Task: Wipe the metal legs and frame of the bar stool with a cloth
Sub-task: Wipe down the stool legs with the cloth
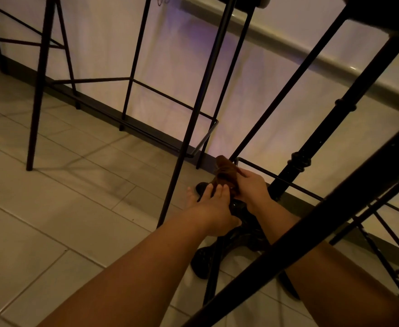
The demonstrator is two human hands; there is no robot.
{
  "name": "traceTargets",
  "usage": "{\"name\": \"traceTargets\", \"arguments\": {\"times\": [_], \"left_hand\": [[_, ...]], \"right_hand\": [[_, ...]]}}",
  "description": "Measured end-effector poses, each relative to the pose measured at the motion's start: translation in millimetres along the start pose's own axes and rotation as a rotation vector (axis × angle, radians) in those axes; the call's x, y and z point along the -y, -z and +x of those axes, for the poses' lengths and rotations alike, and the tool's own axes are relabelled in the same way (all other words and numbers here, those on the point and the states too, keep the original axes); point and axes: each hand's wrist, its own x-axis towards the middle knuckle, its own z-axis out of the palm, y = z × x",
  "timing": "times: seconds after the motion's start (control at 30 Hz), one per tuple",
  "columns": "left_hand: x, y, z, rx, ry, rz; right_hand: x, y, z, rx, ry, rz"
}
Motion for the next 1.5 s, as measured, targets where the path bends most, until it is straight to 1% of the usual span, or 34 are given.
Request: {"name": "traceTargets", "arguments": {"times": [0.1, 0.27, 0.4, 0.47, 0.57, 0.63, 0.67, 0.7, 0.77, 0.8, 0.87, 0.93, 1.03, 1.13, 1.2, 1.27, 1.37, 1.5], "left_hand": [[0, 1, 1, 0.013, 0.006, 0.015], [-2, 1, 1, 0.028, 0.023, 0.038], [-3, 2, 1, 0.041, 0.032, 0.063], [-3, 2, 1, 0.043, 0.032, 0.065], [-2, 3, 2, 0.036, 0.027, 0.09], [-3, 3, 4, 0.033, 0.026, 0.13], [-4, 4, 6, 0.03, 0.027, 0.153], [-5, 5, 8, 0.027, 0.028, 0.175], [-9, 7, 13, 0.016, 0.028, 0.201], [-10, 7, 15, 0.011, 0.028, 0.197], [-9, 5, 18, 0.004, 0.028, 0.148], [-7, 1, 19, -0.004, 0.029, 0.101], [-6, -2, 22, -0.016, 0.04, 0.136], [-6, -5, 25, -0.023, 0.05, 0.148], [-5, -7, 26, -0.029, 0.052, 0.141], [-4, -7, 27, -0.035, 0.051, 0.145], [-4, -8, 28, -0.04, 0.053, 0.146], [-3, -9, 29, -0.041, 0.059, 0.15]], "right_hand": [[0, -3, 3, 0.01, 0.026, -0.07], [8, -4, 21, -0.042, 0.021, -0.341], [10, -7, 33, -0.126, 0.018, -0.412], [11, -4, 35, -0.133, 0.0, -0.435], [12, 1, 35, -0.032, -0.016, -0.326], [14, 5, 32, -0.044, -0.091, -0.324], [12, 6, 31, -0.06, -0.083, -0.358], [13, 3, 31, -0.075, -0.089, -0.292], [12, -3, 32, -0.068, -0.027, -0.359], [12, -5, 33, -0.1, -0.019, -0.375], [14, -9, 36, -0.107, -0.036, -0.385], [18, -10, 40, -0.14, -0.08, -0.343], [20, -5, 44, -0.138, -0.199, -0.231], [21, -2, 43, -0.06, -0.305, -0.094], [19, -2, 44, -0.037, -0.315, -0.03], [20, -6, 50, -0.042, -0.261, -0.063], [23, -10, 57, -0.069, -0.198, -0.214], [24, -1, 64, -0.036, -0.311, -0.175]]}}
